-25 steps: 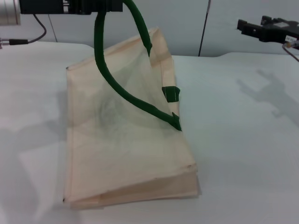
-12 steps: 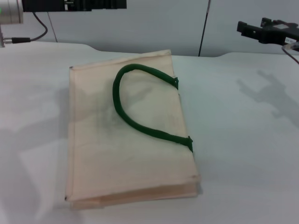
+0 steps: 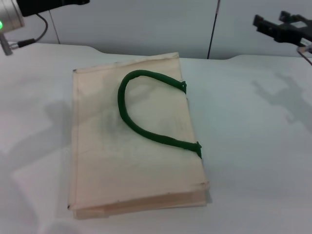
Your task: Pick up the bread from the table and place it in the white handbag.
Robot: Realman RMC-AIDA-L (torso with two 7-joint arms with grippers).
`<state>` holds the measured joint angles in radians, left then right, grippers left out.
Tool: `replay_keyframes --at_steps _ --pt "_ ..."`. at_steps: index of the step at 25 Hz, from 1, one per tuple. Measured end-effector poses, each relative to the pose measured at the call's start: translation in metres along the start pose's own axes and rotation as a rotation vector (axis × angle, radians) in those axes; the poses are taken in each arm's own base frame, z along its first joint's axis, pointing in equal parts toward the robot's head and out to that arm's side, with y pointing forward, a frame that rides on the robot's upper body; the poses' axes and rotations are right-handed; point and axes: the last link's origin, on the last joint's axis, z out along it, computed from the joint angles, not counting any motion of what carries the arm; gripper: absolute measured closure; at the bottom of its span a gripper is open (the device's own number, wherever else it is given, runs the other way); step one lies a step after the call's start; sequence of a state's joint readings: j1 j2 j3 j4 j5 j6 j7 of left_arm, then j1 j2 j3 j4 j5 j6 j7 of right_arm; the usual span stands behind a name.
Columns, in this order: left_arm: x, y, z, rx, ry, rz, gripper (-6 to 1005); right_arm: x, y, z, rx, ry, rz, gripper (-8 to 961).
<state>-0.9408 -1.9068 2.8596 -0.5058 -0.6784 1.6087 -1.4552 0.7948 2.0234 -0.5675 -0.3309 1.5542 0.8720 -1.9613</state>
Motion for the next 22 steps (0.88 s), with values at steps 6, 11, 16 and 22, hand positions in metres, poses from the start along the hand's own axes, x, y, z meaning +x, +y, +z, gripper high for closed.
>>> replay_keyframes --at_steps 6,11,16,22 --pt "-0.029 0.006 0.005 0.104 0.136 0.155 178 0.012 -0.008 -0.012 0.060 -0.046 0.003 62" --pt "-0.045 -0.001 -0.009 0.223 0.214 0.167 203 0.021 -0.009 -0.016 0.120 -0.095 -0.038 62" --pt "-0.064 -0.004 -0.019 0.353 0.335 0.149 200 0.033 -0.010 -0.030 0.218 -0.196 -0.075 62" --pt "-0.083 -0.005 -0.026 0.486 0.430 0.079 198 0.041 -0.013 -0.045 0.302 -0.272 -0.041 62"
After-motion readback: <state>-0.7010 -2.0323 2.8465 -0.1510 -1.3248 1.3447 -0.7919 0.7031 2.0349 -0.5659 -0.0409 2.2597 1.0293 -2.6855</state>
